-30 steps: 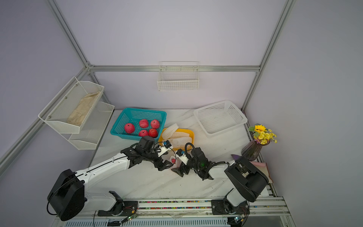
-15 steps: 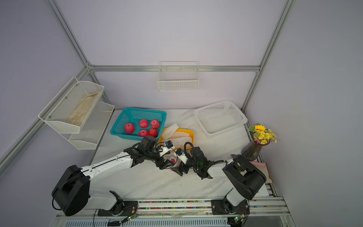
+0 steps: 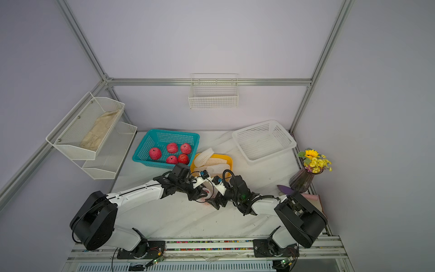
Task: Remove foam nets from apples
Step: Remove the foam net from the apple.
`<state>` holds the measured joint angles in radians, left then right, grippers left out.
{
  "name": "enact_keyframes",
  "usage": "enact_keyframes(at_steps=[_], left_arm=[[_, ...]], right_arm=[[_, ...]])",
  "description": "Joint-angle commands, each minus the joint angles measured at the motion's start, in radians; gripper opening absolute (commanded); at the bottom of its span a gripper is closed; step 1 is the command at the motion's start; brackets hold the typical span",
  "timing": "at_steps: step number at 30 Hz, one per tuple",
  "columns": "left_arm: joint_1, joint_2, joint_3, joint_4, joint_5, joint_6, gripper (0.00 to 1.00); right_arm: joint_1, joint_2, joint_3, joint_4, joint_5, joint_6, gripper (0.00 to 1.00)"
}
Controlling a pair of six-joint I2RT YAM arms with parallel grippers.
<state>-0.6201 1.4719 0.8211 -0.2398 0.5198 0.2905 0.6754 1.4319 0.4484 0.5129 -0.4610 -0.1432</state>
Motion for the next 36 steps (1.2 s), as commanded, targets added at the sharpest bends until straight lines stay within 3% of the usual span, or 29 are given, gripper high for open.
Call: enact_keyframes(at_steps=[1,5,8,25,30,36], left_arm=[[-0.004,0.010,0.017,0.004,0.032,0.011,0.40],[-0.004,0.013,0.017,0.005,0.040,0.008,0.36],[-0.003,0.016,0.020,0.004,0.043,0.003,0.34],[-0.006,-0.018,0.023,-0.004,0.036,-0.028,0.27],[-0.005,-0.036,0.036,-0.021,0.026,-0.031,0.27],[-0.006,-0.084,0.039,-0.045,0.007,-0.030,0.26]], right_arm=[[0.006,-0.070,-0.009,-0.045,0.026,-0.034,0.97],[0.006,-0.096,-0.018,-0.057,0.016,-0.079,0.97],[0.006,-0.044,0.015,-0.071,-0.022,-0.108,0.91],[0.006,0.050,0.059,-0.035,-0.136,-0.134,0.30],[0.007,0.026,0.063,-0.046,-0.142,-0.122,0.20],[0.007,-0.016,0.062,-0.056,-0.132,-0.116,0.20]])
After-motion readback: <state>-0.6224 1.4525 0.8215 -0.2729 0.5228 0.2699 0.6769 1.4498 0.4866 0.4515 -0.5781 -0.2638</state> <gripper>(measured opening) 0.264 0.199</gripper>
